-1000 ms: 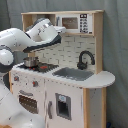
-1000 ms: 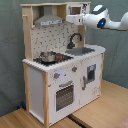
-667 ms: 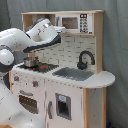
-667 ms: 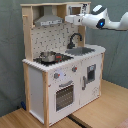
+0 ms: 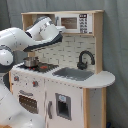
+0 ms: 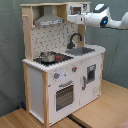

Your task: Play with the kitchen

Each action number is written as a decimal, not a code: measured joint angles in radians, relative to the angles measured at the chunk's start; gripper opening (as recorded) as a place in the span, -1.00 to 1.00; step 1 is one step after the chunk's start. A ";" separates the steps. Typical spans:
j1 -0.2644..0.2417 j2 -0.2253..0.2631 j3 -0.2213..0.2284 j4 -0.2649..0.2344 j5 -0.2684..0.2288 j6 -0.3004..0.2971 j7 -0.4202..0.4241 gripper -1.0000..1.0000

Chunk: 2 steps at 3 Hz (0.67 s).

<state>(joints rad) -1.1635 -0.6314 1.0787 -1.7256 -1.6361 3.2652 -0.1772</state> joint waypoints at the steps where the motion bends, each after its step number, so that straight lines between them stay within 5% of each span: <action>1: 0.049 -0.004 -0.060 -0.030 -0.001 0.063 0.000 -1.00; 2: 0.090 -0.005 -0.115 -0.053 -0.001 0.134 0.003 -1.00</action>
<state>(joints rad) -1.0736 -0.6367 0.9632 -1.7788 -1.6374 3.3988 -0.1746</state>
